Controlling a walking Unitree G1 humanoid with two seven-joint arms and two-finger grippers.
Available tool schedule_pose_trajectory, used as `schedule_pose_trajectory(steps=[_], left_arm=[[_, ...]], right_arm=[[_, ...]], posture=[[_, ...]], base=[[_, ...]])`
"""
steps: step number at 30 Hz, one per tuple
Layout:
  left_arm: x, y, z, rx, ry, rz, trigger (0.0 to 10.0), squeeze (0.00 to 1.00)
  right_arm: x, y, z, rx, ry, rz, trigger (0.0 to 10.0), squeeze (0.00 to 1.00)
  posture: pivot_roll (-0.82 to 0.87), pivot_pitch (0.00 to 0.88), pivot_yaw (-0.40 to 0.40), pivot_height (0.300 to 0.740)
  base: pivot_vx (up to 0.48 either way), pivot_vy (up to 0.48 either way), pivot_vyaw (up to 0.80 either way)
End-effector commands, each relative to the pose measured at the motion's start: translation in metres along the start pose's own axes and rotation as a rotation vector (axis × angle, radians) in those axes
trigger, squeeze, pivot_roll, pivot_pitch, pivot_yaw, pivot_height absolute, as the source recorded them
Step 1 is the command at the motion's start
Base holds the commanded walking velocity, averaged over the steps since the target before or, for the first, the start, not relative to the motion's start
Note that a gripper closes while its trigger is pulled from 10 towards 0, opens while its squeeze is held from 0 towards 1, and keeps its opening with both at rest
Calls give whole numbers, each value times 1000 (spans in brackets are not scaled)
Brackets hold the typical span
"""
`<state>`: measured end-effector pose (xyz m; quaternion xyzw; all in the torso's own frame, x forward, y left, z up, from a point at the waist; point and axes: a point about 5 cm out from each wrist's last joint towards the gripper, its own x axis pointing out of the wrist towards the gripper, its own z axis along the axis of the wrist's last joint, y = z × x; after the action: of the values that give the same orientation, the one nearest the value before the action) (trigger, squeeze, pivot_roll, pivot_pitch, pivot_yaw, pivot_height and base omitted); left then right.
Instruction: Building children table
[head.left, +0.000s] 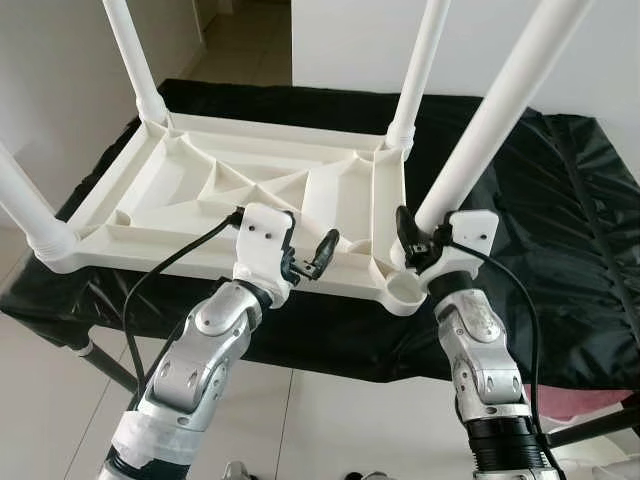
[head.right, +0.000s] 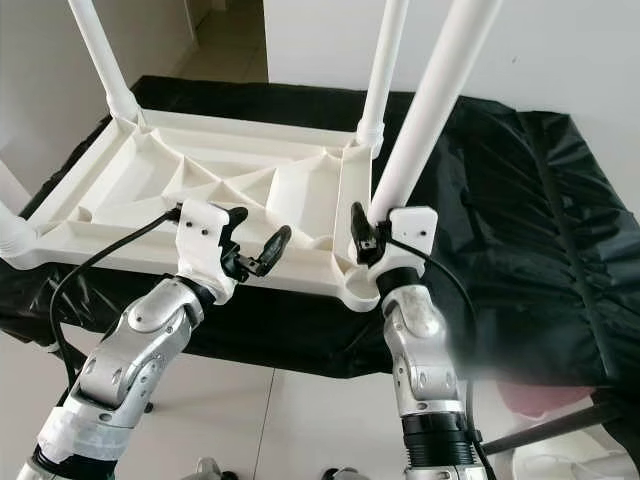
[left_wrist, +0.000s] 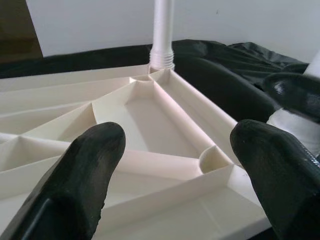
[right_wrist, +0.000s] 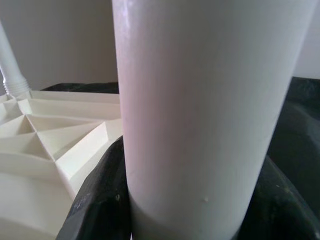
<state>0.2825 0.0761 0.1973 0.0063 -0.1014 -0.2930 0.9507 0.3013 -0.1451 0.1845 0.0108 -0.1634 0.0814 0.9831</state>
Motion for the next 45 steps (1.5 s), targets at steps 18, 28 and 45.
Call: schedule_pose_trajectory(steps=[18, 28, 45], left_arm=[[-21, -29, -15, 58, 82, -401, 10000, 0], [-27, -35, -19, 60, 121, -467, 10000, 0], [-33, -38, -21, 61, 146, -497, 10000, 0]], right_arm=[[-17, 3, -9, -44, 22, 125, 10000, 0], [-22, 7, -16, -85, 49, 198, 10000, 0], [-38, -4, -27, -154, 99, 250, 10000, 0]], posture=[[10, 116, -2, 740], [10, 112, -5, 740], [4, 99, -4, 740]], base=[[0, 0, 0], [0, 0, 0], [0, 0, 0]])
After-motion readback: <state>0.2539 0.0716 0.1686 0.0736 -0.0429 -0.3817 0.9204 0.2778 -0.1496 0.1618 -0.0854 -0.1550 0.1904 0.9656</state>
